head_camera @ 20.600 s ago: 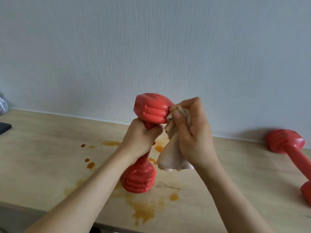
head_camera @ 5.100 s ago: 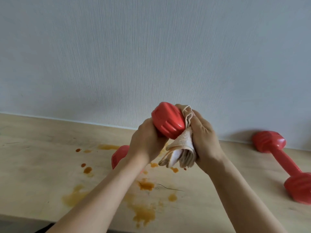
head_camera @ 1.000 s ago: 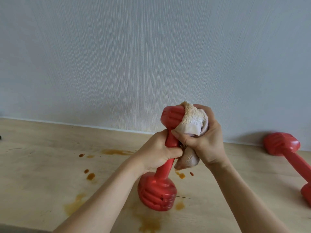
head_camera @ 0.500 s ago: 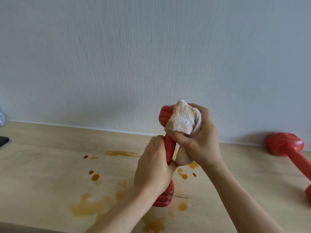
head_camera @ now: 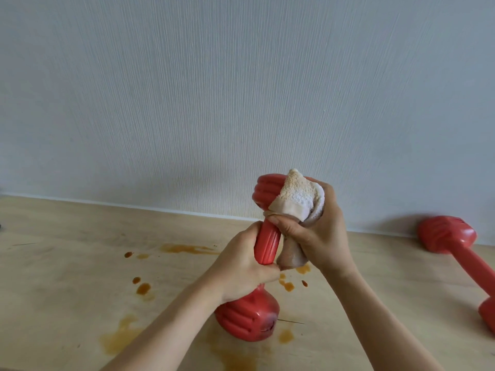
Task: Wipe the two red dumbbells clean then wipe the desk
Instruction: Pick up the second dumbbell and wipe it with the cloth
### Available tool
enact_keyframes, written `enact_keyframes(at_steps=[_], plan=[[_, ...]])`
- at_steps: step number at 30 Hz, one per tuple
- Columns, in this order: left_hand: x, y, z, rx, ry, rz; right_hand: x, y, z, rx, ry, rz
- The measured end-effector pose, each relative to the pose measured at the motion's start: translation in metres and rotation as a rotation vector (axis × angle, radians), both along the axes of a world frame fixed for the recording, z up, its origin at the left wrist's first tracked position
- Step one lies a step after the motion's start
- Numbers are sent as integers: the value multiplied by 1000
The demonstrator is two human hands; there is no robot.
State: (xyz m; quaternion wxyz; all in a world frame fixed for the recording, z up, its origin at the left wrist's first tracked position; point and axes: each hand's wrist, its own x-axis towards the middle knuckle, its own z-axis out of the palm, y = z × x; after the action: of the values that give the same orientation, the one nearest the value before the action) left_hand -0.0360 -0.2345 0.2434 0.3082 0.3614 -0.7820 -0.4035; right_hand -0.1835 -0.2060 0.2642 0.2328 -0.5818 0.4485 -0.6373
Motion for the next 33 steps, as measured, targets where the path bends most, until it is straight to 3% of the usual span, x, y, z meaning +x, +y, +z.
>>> enact_keyframes(at_steps=[2,6,9,12,16,24,29,33], plan=[[-2,5,0,-14,-31,48,2,3,3,22,53,-100],[-1,26,0,-250,-333,325,9,6,8,53,180,-289],[-7,41,-5,-360,-303,440,19,3,6,27,241,-343],[-10,32,-10,-268,-209,463,23,-3,1,21,203,-341],[-6,19,-12,-145,-120,349,22,-7,-6,-12,-14,-248],[-4,8,-12,26,-12,65,6,-15,-13,30,-215,-3],[4,-3,-3,160,-76,-133,-10,-14,-19,133,-267,139],[8,-8,7,138,-214,-156,-12,-8,-19,128,-246,18]])
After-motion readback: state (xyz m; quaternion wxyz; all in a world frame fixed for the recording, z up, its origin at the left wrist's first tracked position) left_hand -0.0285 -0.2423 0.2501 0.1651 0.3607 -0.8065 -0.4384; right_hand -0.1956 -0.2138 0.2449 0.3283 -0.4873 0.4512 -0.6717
